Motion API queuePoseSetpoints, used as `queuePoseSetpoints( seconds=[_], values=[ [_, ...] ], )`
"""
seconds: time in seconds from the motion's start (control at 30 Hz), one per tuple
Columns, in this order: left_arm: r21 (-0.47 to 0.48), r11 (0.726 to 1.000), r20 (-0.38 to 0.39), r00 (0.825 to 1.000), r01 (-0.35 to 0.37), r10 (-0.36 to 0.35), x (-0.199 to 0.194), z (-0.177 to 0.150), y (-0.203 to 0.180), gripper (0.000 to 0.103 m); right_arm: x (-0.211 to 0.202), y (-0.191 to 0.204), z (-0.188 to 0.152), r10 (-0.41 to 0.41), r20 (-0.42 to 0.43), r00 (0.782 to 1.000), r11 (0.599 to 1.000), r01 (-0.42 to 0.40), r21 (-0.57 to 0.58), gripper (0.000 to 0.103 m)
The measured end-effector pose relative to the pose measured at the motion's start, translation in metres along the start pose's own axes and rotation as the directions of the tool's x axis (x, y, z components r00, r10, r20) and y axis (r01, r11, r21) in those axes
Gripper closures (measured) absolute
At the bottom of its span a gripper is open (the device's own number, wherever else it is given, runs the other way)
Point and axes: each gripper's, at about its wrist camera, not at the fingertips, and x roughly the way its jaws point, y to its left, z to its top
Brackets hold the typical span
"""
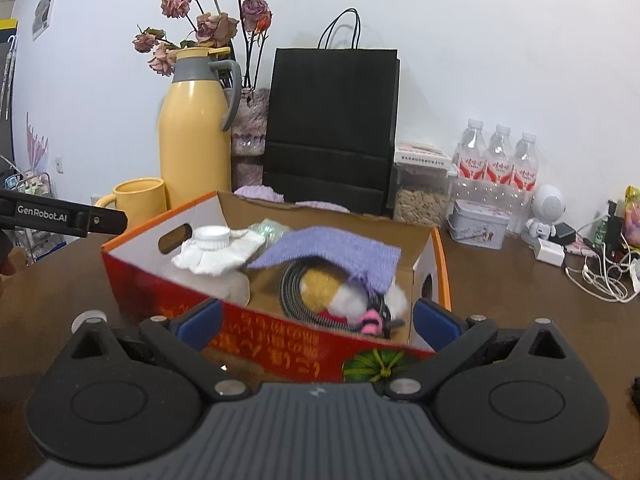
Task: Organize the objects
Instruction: 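Withdraw both tools from the box toward the table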
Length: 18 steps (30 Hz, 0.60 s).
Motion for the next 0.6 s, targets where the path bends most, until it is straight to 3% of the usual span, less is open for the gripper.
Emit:
queuePoseSetpoints(
  seconds=[0.6],
  values=[
    [0.017,0.999,-0.141,0.989,-0.035,0.037,-0.007,-0.053,0.025,0.0,-0.014,0.015,-0.041,0.012,-0.106,0.994,1.0,-0.013,-0.008,0.0]
  ],
)
